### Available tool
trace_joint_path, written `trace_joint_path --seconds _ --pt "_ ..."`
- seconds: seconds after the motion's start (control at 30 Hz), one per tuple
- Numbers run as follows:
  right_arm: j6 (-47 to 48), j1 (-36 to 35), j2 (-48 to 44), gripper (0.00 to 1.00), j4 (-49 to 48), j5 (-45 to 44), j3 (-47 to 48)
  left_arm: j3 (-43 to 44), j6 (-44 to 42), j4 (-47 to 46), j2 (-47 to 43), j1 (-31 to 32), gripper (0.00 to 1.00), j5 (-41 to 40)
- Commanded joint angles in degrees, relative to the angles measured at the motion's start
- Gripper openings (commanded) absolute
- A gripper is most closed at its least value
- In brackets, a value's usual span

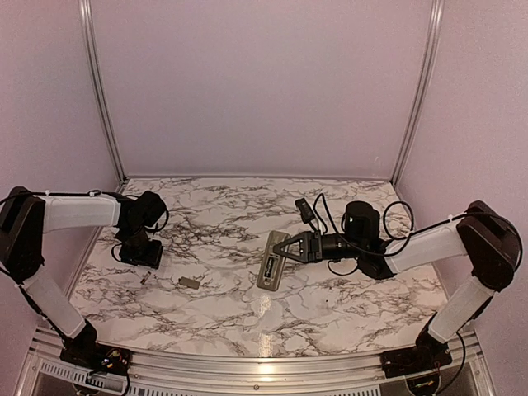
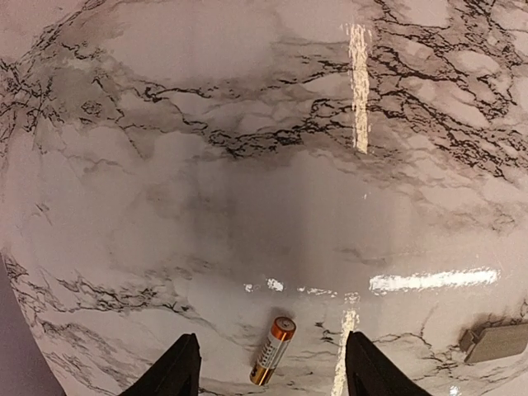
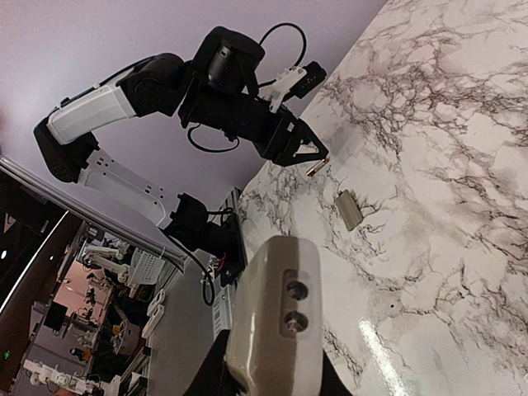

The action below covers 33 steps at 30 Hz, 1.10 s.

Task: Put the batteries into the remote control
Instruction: Pick up the battery from the center of the board.

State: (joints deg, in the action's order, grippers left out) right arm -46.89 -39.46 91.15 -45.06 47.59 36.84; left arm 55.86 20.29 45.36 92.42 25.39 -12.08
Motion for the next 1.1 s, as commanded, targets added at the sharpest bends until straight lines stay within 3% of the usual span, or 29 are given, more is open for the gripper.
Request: trace_joint_path --seconds 0.0,0.33,0.77,0.97,1.07 --pt "-1.4 0.4 1.4 0.0 -4.1 1.2 0.2 1.4 -2.6 3.1 -0.4 -3.1 0.6 3.9" --pt "-1.6 0.5 1.1 0.0 -3.8 1.2 0.5 1.0 -3.3 4.2 0.5 -4.4 0.47 8.1" --pt "-2.0 0.5 0.6 0.0 -3.8 1.6 0.7 1.0 -3.0 4.2 4.5 -5.7 0.43 8.5" --pt "-1.4 0.6 0.0 0.0 -3.0 1.3 0.5 0.7 -3.8 3.1 6.6 -5.9 0.11 11.7" --pt "-1.0 0.6 0.3 0.0 -2.6 1.3 0.8 0.3 -3.9 2.6 5.8 -5.9 0.04 14.4"
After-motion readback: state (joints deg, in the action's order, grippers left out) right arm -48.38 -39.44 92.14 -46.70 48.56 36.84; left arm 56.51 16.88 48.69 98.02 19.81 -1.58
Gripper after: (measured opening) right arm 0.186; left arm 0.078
